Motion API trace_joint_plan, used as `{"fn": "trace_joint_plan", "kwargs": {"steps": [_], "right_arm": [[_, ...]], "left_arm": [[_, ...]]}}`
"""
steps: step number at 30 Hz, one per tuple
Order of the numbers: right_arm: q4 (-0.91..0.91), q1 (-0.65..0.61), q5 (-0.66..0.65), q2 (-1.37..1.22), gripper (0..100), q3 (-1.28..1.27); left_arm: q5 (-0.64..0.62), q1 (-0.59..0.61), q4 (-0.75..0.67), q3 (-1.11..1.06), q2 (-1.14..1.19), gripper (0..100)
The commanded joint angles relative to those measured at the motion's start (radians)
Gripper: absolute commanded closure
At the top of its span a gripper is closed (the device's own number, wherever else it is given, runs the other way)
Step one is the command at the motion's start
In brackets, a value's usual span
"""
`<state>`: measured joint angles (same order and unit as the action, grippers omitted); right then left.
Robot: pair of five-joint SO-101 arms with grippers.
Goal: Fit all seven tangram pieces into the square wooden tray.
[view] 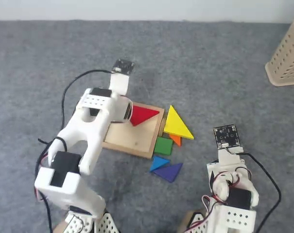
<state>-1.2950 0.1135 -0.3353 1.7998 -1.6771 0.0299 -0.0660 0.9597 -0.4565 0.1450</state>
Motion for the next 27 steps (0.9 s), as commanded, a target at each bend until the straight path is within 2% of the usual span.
{"fn": "trace_joint_plan", "kwargs": {"steps": [1, 5, 8, 14, 18, 20, 23, 27], "right_arm": [[0.013, 0.012, -0.012, 0.015, 99.2, -0.006], [0.013, 0.012, -0.012, 0.015, 99.2, -0.006], [0.013, 0.012, -0.012, 0.015, 99.2, -0.006], [0.013, 0.012, -0.012, 0.015, 99.2, -0.006], [0.013, 0.012, -0.012, 0.015, 99.2, -0.006], [0.013, 0.012, -0.012, 0.015, 99.2, -0.006], [0.013, 0.012, -0.012, 0.015, 99.2, -0.006], [0.013, 0.012, -0.012, 0.015, 99.2, -0.006]], "left_arm": [[-0.021, 0.011, 0.020, 0.042, -0.181, 90], [-0.017, -0.057, 0.044, 0.041, -0.292, 90], [-0.018, -0.172, 0.040, 0.047, -0.304, 90], [-0.023, -0.339, -0.120, 0.058, -0.219, 88], [-0.153, -0.370, -0.178, 0.059, -0.126, 72], [-0.198, -0.374, -0.173, 0.074, -0.080, 67], [-0.213, -0.387, -0.173, 0.096, -0.021, 67], [-0.325, -0.414, -0.170, 0.111, 0.014, 66]]}}
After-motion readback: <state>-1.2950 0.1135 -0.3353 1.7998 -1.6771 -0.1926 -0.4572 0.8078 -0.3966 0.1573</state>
